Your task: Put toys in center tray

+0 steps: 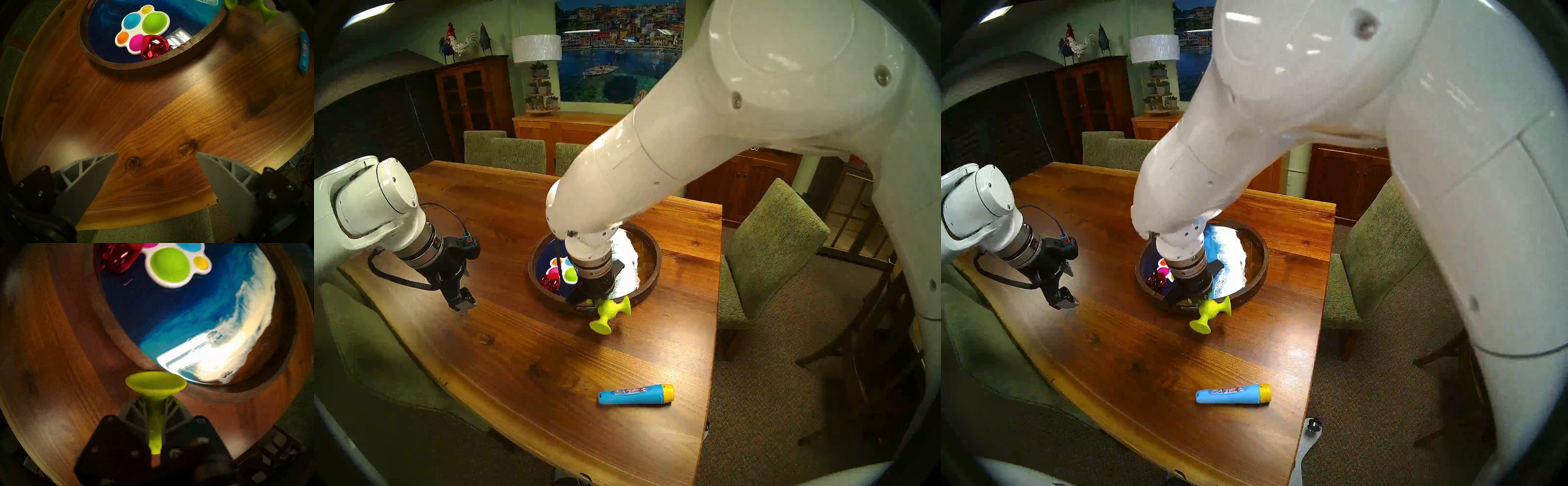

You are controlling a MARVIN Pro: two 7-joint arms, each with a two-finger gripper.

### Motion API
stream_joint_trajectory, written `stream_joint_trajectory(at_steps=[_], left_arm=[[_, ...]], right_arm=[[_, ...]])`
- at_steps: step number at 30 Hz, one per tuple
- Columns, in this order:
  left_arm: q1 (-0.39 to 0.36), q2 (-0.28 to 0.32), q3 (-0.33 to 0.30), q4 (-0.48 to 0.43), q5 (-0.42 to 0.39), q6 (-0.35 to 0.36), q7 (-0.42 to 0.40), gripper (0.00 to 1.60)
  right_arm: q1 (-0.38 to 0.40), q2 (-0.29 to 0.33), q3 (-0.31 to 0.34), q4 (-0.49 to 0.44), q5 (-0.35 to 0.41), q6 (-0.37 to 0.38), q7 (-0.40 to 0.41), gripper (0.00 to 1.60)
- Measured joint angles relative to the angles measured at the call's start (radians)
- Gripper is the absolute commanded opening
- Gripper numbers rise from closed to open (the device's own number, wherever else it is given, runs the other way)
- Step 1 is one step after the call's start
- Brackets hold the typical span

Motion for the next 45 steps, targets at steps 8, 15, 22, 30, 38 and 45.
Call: stream_joint_trajectory(at_steps=[8, 15, 22, 30, 38, 45], left_arm=[[-0.013, 0.000, 0.012, -0.001, -0.001, 0.000, 0.000, 1.60], [-0.023, 0.000, 0.022, -0.002, -0.002, 0.000, 0.000, 1.60], [-0.029, 0.000, 0.032, -0.003, -0.006, 0.000, 0.000, 1.60], [-0.035, 0.000, 0.041, -0.004, -0.012, 0.000, 0.000, 1.60], [-0.044, -0.001, 0.049, -0.004, -0.019, 0.000, 0.000, 1.60], [-0.052, -0.002, 0.058, -0.004, -0.025, 0.000, 0.000, 1.60]], right_arm=[[0.016, 0.024, -0.036, 0.085, 0.000, 0.044, -0.001, 0.00], [-0.028, 0.027, -0.065, 0.178, -0.001, 0.057, 0.004, 0.00], [-0.109, 0.024, -0.087, 0.268, -0.002, 0.058, 0.024, 0.00], [-0.195, 0.013, -0.106, 0.356, -0.005, 0.049, 0.043, 0.00], [-0.290, -0.003, -0.131, 0.446, -0.012, 0.036, 0.061, 0.00], [-0.360, -0.013, -0.154, 0.521, -0.021, 0.036, 0.077, 1.46]])
